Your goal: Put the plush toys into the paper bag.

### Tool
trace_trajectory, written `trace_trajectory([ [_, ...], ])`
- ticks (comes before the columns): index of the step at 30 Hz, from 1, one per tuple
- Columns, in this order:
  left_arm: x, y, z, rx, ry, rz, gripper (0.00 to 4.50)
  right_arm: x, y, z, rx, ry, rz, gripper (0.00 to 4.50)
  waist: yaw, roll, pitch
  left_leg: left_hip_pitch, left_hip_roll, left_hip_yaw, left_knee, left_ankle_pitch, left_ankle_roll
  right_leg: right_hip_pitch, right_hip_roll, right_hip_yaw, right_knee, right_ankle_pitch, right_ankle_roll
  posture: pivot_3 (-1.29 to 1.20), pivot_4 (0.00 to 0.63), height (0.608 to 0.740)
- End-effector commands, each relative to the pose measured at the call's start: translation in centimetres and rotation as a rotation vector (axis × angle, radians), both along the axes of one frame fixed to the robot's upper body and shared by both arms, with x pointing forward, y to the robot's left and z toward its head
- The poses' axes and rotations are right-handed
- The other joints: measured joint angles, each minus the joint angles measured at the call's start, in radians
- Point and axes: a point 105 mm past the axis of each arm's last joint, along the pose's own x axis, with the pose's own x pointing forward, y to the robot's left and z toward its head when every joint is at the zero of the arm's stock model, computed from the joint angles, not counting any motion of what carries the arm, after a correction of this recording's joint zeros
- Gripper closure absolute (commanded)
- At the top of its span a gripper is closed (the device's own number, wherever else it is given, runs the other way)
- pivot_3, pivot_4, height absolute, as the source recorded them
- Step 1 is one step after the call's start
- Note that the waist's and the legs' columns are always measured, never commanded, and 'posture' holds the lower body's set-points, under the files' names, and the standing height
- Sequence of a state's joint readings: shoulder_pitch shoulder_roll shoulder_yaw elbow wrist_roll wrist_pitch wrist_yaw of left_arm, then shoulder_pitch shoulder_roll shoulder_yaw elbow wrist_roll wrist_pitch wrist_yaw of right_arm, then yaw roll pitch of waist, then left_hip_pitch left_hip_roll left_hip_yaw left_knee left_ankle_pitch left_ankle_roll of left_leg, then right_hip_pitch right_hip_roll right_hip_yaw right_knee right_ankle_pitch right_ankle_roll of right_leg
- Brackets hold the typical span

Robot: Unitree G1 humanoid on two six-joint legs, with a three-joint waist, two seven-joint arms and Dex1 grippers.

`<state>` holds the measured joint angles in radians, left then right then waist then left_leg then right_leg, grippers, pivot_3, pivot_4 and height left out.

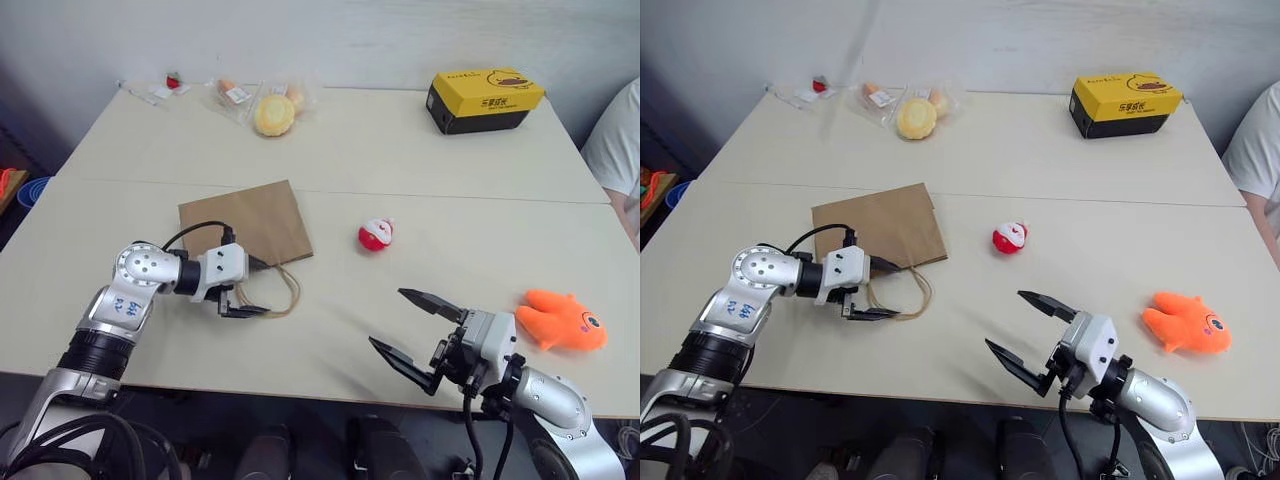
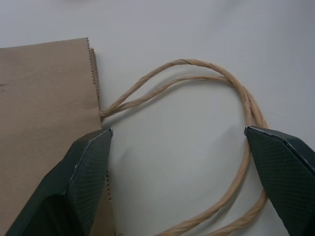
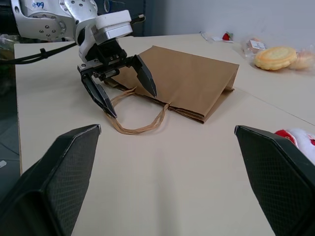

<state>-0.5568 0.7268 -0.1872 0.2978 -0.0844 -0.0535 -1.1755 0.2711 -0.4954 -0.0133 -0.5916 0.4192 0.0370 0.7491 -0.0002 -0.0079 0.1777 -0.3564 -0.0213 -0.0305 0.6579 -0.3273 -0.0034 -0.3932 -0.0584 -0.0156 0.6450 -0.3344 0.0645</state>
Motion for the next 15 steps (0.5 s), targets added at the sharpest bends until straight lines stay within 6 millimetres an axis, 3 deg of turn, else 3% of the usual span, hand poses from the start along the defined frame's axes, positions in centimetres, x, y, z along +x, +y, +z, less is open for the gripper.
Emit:
trace_trajectory([
  [1, 0.11, 0.18, 0.06, 0.041, -0.032, -0.035, 0.0, -0.29, -0.07, 0.75, 0.017, -0.041, -0.006, 0.04, -0.001, 0.0, 0.0, 0.0, 0.0, 0.0, 0.0, 0.0, 0.0, 0.0, 0.0, 0.0, 0.0, 0.0, 0.0, 0.0, 0.15, 0.74],
  [15, -0.38, 0.02, 1.0, -0.044, -0.035, -0.053, 0.0, -0.06, -0.31, 0.34, 0.006, -0.037, -0.011, 0.04, -0.001, 0.0, 0.0, 0.0, 0.0, 0.0, 0.0, 0.0, 0.0, 0.0, 0.0, 0.0, 0.001, 0.0, 0.0, 0.0, 0.15, 0.74],
])
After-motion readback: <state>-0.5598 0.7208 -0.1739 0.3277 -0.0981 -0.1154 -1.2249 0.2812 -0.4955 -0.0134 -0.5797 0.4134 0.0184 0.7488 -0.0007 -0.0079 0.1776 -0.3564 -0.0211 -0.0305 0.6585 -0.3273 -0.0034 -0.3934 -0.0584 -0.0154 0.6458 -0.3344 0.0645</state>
